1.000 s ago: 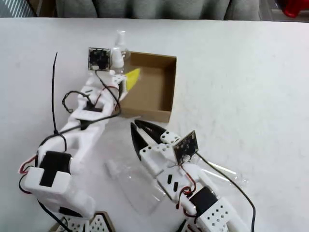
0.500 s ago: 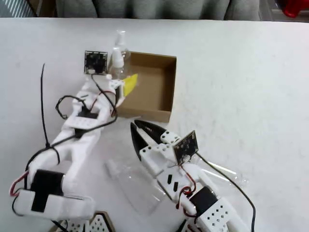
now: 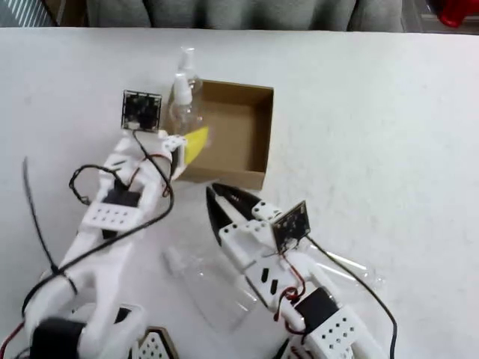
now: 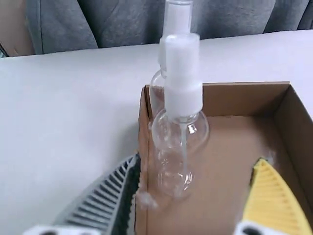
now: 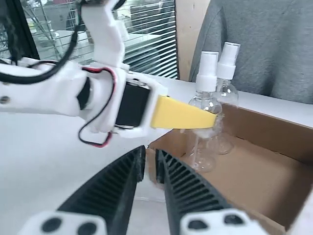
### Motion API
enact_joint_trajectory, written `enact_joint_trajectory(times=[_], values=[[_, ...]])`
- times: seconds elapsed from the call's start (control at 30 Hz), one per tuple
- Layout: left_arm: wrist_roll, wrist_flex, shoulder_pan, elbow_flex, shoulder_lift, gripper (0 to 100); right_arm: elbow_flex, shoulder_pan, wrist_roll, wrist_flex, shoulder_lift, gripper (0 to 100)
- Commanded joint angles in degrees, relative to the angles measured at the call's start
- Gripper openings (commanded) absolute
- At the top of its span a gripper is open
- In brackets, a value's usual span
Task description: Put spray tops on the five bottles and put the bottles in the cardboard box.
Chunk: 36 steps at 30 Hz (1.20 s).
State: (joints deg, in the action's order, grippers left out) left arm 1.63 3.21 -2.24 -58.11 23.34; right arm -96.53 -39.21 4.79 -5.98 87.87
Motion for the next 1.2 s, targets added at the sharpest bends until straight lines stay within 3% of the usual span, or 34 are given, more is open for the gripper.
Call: enact_joint_trajectory(times=[0.0, 0.47, 0.6, 0.77, 0.93, 1.03, 1.17], values=[[-1.85, 13.45, 2.59, 0.53, 10.68, 33, -0.62, 3.91, -0.70, -0.48, 1.01, 1.7], [1.93, 48.35, 14.73, -2.02, 32.66, 33, -0.62, 5.14, -0.79, -0.66, 0.75, 2.1], [2.46, 46.42, 21.67, -9.67, 38.37, 33, -0.18, 5.14, -7.12, -4.18, 0.75, 1.9], [14.07, 37.98, 35.38, -19.69, 43.38, 33, 3.08, 5.05, -7.74, -11.12, 0.66, 2.1], [14.15, 34.11, 36.18, -23.21, 43.91, 33, 9.67, 5.05, -8.26, -23.34, 0.66, 2.1], [14.15, 34.29, 36.18, -22.68, 43.91, 33, 14.77, 5.05, -12.22, -32.22, 0.66, 2.1], [12.84, 41.49, 34.95, -17.49, 41.19, 33, 20.22, 5.23, -15.65, -39.60, 0.57, 2.1]])
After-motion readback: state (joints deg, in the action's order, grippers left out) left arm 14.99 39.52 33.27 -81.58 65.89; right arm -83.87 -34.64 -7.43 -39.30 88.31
